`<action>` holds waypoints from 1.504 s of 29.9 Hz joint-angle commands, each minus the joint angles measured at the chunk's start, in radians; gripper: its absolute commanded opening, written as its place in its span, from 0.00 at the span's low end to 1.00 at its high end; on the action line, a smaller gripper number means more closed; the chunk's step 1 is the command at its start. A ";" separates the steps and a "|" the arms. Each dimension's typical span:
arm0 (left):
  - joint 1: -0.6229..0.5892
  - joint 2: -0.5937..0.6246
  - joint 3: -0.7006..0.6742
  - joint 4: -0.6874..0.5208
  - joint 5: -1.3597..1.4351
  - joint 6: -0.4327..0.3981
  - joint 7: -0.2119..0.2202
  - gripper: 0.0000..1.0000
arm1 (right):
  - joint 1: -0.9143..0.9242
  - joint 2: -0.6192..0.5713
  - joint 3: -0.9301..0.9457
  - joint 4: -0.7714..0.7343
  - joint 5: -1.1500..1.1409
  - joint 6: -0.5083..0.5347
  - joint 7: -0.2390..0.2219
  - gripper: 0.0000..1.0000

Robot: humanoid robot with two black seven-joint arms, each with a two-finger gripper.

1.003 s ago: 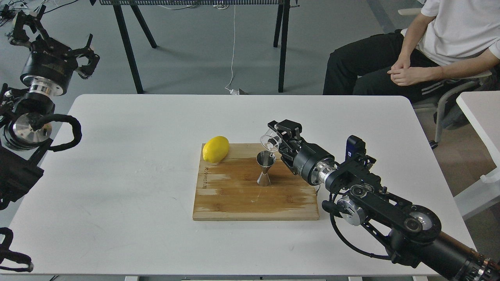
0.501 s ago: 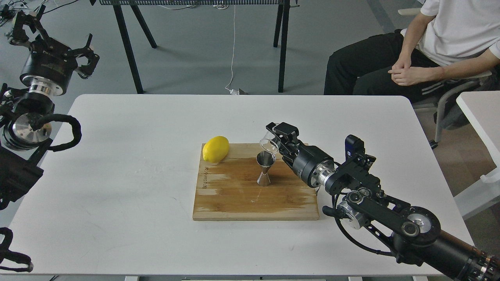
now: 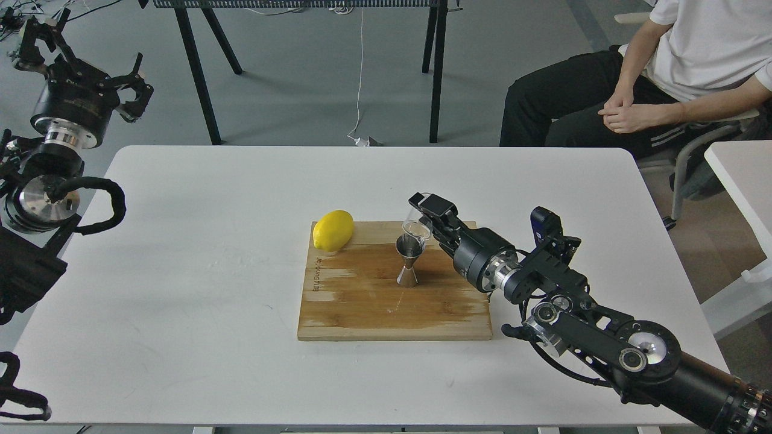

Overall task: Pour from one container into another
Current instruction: 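Tilt the clear glass with the right gripper to pour into the jigger, then turn the glass upright and carry it back to its spot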

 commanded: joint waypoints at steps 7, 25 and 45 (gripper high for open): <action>-0.002 0.007 -0.001 0.000 0.000 0.000 0.002 1.00 | 0.021 -0.006 -0.075 -0.013 -0.089 -0.044 0.036 0.26; 0.000 0.013 -0.001 0.000 0.000 0.000 0.002 1.00 | 0.117 -0.005 -0.159 -0.065 -0.132 -0.061 0.055 0.26; 0.000 0.014 -0.003 0.000 0.000 0.005 0.000 1.00 | 0.110 -0.061 -0.161 -0.059 -0.146 -0.087 0.128 0.26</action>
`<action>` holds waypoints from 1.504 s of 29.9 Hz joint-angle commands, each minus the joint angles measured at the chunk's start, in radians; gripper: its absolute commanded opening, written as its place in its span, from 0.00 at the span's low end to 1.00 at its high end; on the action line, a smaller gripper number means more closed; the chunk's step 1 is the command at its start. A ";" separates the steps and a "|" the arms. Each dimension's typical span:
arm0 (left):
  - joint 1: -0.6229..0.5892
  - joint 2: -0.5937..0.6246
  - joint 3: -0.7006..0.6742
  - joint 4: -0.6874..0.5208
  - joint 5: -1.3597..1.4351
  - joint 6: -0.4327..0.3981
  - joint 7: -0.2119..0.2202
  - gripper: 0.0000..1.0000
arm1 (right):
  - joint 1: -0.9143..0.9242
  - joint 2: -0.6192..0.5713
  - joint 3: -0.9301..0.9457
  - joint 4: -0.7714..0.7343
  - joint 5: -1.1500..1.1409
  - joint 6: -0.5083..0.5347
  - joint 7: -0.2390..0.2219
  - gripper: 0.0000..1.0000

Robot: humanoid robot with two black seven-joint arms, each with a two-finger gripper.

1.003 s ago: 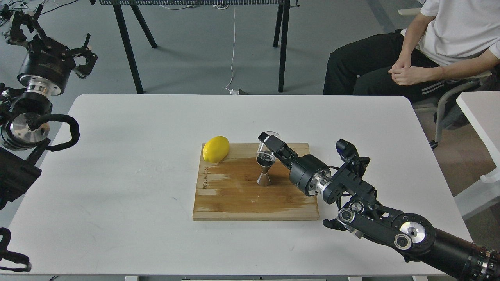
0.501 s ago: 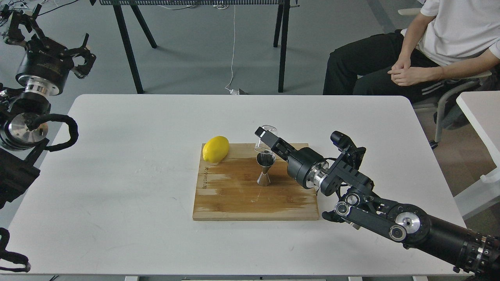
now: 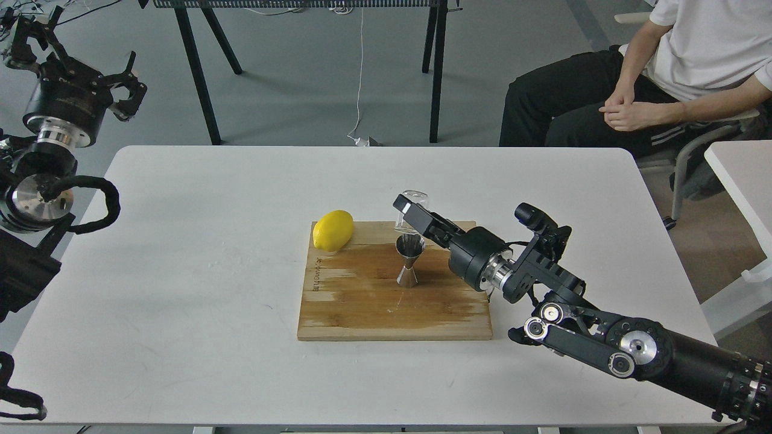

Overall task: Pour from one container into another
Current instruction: 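Turn the glass upright and carry it back to its spot, then lower the glass onto the table and open the right gripper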

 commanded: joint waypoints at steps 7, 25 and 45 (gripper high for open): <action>0.000 0.000 -0.003 0.000 0.000 0.001 0.000 1.00 | -0.090 -0.011 0.195 0.085 0.416 0.000 -0.050 0.26; -0.002 -0.009 -0.001 0.000 -0.002 0.001 0.003 1.00 | -0.277 -0.008 0.614 -0.016 1.393 0.121 -0.132 0.26; -0.003 -0.015 0.010 0.000 0.000 -0.001 0.003 1.00 | -0.458 0.083 0.740 -0.315 1.740 0.330 -0.256 0.27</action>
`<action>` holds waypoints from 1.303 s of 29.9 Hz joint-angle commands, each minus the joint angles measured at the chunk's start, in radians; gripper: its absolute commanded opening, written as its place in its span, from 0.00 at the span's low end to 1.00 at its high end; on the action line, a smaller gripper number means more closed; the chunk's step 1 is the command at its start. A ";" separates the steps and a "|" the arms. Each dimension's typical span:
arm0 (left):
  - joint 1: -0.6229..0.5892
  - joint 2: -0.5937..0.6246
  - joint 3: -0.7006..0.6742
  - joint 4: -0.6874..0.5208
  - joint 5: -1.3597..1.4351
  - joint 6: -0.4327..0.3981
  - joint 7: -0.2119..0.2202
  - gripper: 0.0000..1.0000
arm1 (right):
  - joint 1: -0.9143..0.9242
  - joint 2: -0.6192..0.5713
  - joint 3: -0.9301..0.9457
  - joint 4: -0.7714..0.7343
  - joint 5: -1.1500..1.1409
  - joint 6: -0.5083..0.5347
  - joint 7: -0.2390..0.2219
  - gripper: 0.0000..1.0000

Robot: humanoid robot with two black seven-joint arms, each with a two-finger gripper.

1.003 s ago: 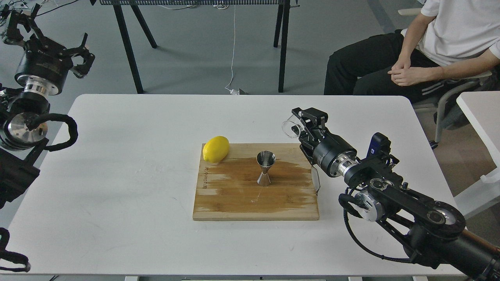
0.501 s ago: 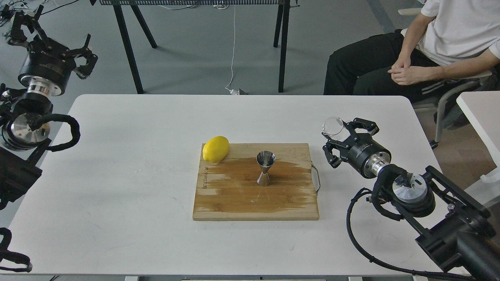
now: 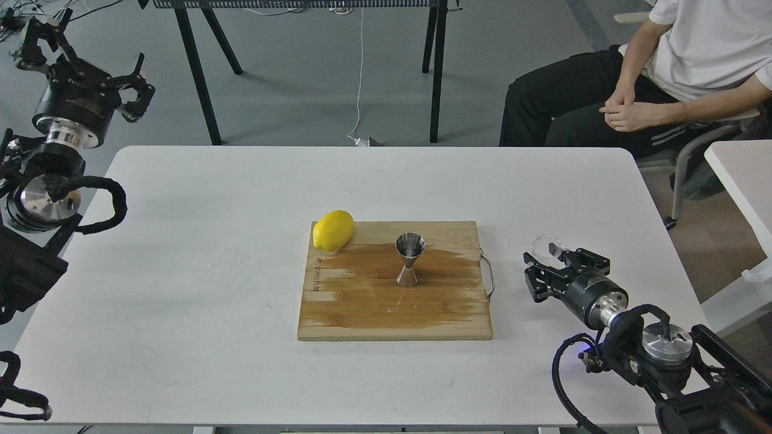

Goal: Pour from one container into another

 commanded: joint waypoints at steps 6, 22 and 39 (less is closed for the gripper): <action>0.001 0.006 0.004 0.000 0.000 -0.005 -0.001 1.00 | -0.002 0.045 0.003 -0.077 0.002 0.021 -0.004 0.30; 0.001 0.001 0.004 0.000 0.000 -0.003 -0.001 1.00 | -0.049 0.020 0.011 -0.069 0.000 0.106 -0.002 0.35; 0.001 0.000 0.004 0.000 0.000 -0.003 -0.003 1.00 | 0.011 -0.027 0.032 -0.114 -0.003 0.109 -0.010 0.39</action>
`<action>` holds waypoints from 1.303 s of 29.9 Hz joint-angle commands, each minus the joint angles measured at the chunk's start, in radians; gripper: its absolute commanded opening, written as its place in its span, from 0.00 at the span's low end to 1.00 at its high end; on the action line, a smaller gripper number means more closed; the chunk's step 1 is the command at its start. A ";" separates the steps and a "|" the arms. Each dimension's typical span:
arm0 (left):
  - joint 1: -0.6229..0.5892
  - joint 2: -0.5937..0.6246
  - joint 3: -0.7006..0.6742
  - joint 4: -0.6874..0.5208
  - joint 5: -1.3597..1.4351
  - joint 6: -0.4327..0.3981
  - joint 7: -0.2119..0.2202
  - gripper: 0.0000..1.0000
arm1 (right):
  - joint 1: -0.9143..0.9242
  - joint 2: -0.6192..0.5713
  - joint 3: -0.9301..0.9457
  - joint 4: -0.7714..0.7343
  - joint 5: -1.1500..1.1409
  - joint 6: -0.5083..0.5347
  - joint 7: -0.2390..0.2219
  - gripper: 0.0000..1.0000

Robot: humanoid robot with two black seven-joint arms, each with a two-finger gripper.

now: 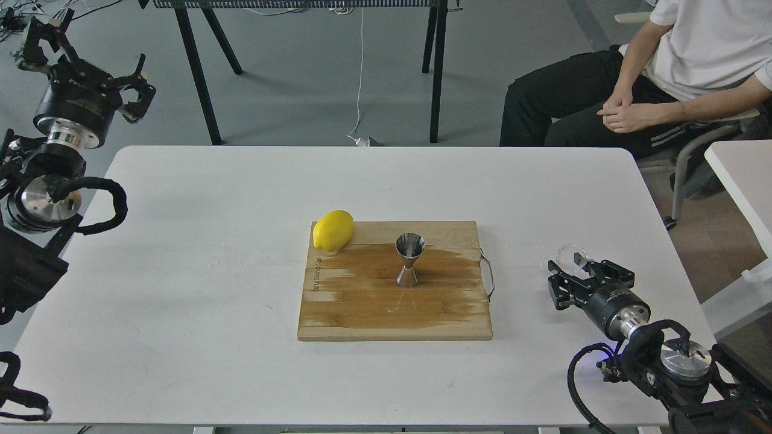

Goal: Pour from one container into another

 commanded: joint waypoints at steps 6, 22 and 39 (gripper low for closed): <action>0.002 0.000 0.000 0.000 0.000 -0.001 0.000 1.00 | 0.009 -0.001 0.000 -0.009 -0.001 0.000 0.000 0.42; 0.002 -0.002 0.000 0.000 0.000 0.001 0.000 1.00 | 0.006 -0.001 -0.002 -0.032 -0.001 0.001 0.001 0.64; 0.000 0.002 0.000 0.000 0.000 0.001 0.000 1.00 | 0.013 0.008 0.000 -0.076 -0.002 0.001 0.003 0.70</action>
